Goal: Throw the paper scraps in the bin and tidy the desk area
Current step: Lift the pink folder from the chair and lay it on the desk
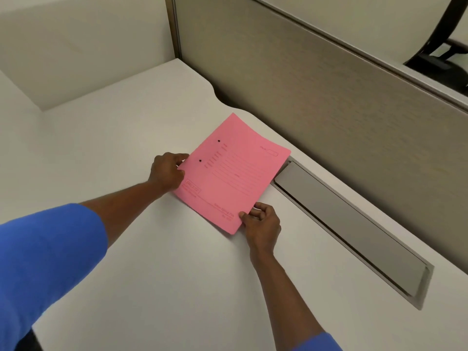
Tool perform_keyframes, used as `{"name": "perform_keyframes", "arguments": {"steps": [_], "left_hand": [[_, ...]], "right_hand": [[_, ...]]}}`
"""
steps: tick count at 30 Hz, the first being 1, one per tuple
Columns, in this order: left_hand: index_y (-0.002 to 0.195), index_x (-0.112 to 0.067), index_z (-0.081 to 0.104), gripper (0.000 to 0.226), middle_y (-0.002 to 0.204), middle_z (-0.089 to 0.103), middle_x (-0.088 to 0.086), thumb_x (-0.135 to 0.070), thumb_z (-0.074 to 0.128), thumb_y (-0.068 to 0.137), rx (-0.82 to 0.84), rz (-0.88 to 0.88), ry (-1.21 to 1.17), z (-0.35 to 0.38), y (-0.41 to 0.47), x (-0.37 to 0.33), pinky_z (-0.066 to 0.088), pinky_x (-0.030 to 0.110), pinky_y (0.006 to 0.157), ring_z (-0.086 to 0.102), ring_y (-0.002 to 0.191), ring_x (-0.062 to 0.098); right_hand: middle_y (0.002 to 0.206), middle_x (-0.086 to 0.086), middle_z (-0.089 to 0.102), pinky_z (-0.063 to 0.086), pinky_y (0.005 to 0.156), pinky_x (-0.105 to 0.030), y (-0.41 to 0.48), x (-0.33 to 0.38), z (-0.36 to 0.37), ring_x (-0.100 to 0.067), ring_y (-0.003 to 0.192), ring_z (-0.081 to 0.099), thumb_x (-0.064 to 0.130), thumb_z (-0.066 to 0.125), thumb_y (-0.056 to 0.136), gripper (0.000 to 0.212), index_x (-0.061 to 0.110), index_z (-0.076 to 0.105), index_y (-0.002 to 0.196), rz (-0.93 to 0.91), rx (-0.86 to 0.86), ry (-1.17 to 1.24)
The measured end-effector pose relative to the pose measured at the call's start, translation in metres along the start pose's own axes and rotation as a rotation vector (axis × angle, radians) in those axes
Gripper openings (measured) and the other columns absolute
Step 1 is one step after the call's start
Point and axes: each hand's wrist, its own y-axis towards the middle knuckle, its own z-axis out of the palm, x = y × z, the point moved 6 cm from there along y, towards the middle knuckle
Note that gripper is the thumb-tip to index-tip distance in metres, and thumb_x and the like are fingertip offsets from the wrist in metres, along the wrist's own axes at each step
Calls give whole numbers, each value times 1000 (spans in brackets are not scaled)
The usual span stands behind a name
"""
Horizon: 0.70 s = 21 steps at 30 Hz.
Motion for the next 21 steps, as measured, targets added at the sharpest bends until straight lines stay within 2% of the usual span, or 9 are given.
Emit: {"name": "perform_keyframes", "arguments": {"steps": [5, 8, 13, 15, 17, 21], "left_hand": [[138, -17, 71, 56, 127, 76, 14, 1, 62, 86, -35, 24, 85, 10, 30, -3, 56, 43, 105, 71, 117, 38], [140, -20, 70, 53, 128, 72, 13, -4, 65, 89, -30, 8, 107, 15, 44, -10, 54, 45, 106, 67, 121, 37], [145, -22, 64, 54, 143, 58, 11, -28, 73, 91, 38, 14, 227, 29, 60, -29, 52, 51, 109, 55, 135, 37], [145, -18, 62, 58, 146, 56, 13, -38, 73, 91, 62, 78, 352, 39, 64, -37, 50, 53, 109, 49, 138, 38], [140, -12, 59, 61, 146, 54, 15, -45, 72, 91, 75, 145, 461, 49, 67, -42, 48, 53, 107, 45, 138, 39], [138, -10, 56, 67, 146, 53, 16, -52, 73, 89, 68, 174, 498, 57, 76, -45, 47, 55, 106, 44, 137, 39]], "right_hand": [[84, 2, 80, 67, 82, -50, 20, 1, 13, -22, 89, 79, 7, 89, 80, 33, 22, 68, 101, 44, -37, -27], [81, 2, 76, 67, 82, -52, 29, 9, 18, -24, 91, 77, 9, 90, 81, 41, 20, 68, 113, 30, -79, -78], [85, 2, 74, 67, 83, -53, 42, 23, 27, -20, 83, 75, 8, 90, 80, 52, 17, 63, 124, 16, -104, -110], [86, 3, 72, 67, 83, -53, 47, 28, 29, -22, 84, 75, 8, 90, 81, 52, 15, 64, 125, 14, -113, -119], [93, -3, 73, 66, 86, -53, 51, 33, 30, -28, 92, 77, 9, 90, 81, 52, 14, 65, 126, 17, -131, -142], [115, -10, 78, 64, 93, -50, 54, 37, 30, -32, 103, 77, 14, 92, 79, 52, 14, 66, 125, 6, -170, -203]]}}
